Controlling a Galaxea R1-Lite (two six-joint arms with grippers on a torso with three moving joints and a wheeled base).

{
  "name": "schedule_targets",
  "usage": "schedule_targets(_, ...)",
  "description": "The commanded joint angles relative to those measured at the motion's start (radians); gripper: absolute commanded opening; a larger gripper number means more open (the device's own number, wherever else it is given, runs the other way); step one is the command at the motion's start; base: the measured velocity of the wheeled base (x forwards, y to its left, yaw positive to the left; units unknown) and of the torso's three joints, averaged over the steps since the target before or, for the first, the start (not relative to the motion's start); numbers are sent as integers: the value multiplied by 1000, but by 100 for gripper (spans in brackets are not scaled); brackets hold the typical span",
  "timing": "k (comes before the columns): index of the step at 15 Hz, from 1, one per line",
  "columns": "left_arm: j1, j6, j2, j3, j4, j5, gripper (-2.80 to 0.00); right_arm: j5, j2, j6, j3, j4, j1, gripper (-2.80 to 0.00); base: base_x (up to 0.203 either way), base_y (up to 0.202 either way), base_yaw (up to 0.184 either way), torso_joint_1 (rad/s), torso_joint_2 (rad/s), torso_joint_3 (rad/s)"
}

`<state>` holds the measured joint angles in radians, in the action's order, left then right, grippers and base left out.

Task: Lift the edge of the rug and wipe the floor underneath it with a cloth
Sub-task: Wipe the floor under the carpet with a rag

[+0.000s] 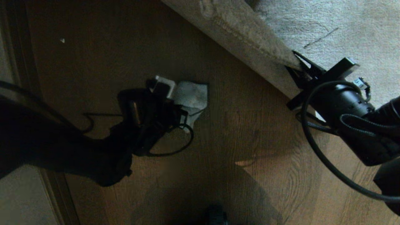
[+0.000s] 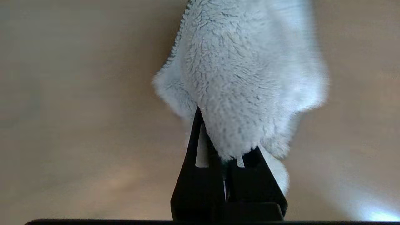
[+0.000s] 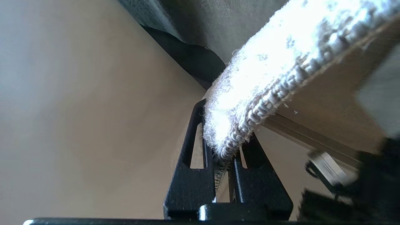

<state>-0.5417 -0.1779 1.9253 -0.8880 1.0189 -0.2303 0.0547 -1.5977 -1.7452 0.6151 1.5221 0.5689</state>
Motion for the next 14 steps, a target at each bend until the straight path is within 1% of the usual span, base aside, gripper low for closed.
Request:
schedule_targets(1,130,0,-67,-2,7,-1,-280,1,-1,-10,0,48,2,-280,0,0,0,0,0,0)
schedule_targets(6,377,2,-247,16,3,1,-280,-3,-2,-11,-2,48,2,-280,0,0,0,0,0,0)
schedule_targets(8,442,3,-336,76,-4,2,-280,-4,-2,-11,-2,48,2,-280,0,0,0,0,0,0)
schedule_targets(10,456,3,-424,213,-17,4,-280,-4,1,-11,-2,48,2,-280,0,0,0,0,0,0)
schedule_targets(11,453,3,-467,288,-22,5,-280,-6,1,-11,-2,48,2,-280,0,0,0,0,0,0)
schedule_targets(12,435,4,-508,355,-24,5,-280,-6,2,-11,-2,48,2,-280,0,0,0,0,0,0)
schedule_targets(13,393,4,-534,408,-26,5,-280,-6,2,-11,-2,48,2,-280,0,0,0,0,0,0)
schedule_targets(14,333,4,-551,452,-27,5,-280,-6,2,-11,-2,48,2,-280,0,0,0,0,0,0)
